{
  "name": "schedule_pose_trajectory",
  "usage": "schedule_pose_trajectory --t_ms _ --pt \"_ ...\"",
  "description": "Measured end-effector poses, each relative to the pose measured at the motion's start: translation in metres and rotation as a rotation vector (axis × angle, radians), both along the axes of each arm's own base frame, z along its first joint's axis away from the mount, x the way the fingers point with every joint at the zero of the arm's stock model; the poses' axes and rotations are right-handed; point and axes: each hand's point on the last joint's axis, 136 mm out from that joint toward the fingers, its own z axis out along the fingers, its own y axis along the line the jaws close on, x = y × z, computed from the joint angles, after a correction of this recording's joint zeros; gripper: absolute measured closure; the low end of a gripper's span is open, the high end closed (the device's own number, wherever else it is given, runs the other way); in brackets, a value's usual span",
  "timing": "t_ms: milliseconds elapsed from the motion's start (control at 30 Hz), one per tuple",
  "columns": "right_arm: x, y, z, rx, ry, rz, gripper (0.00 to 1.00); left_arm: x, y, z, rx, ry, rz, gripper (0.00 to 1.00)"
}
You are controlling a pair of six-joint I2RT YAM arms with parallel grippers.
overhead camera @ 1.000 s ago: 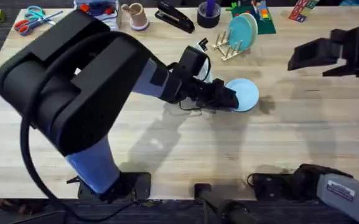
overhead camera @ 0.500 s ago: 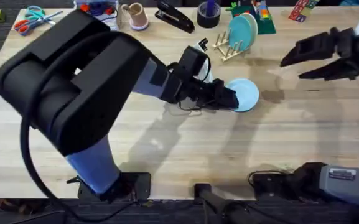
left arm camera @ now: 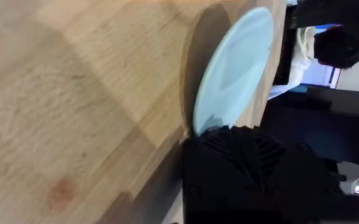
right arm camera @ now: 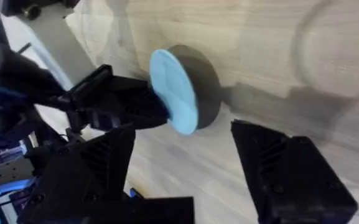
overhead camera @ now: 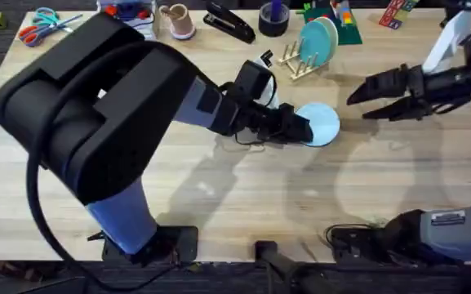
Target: Pick up the plates from the table one by one and place each into a slot on the dish rack.
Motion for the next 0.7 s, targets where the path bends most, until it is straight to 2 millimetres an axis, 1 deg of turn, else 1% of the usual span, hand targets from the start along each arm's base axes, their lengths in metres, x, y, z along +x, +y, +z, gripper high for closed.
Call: schedule_pose_trajectory --t_ms 200,300,467,567,700 --pt "0.002 0.0 -0.024 0.008 0.006 0.0 0.042 0.0 0.0 0.0 0.0 0.0 0.0 0.96" --pt "0.002 0.0 -0.032 0.02 0.023 -0.001 0.039 0.0 0.0 0.0 0.0 0.0 0.0 0.96" --pt "0.008 0.002 -0.041 0.035 0.016 0.003 0.035 0.0 0.0 0.0 0.0 0.0 0.0 0.96" --pt "0.01 0.008 -0.045 0.034 0.014 0.026 0.035 0.0 0.0 0.0 0.0 0.0 0.0 0.96" --pt "0.012 0.011 -0.046 0.016 0.007 0.046 0.037 0.0 0.0 0.0 0.0 0.001 0.0 0.959"
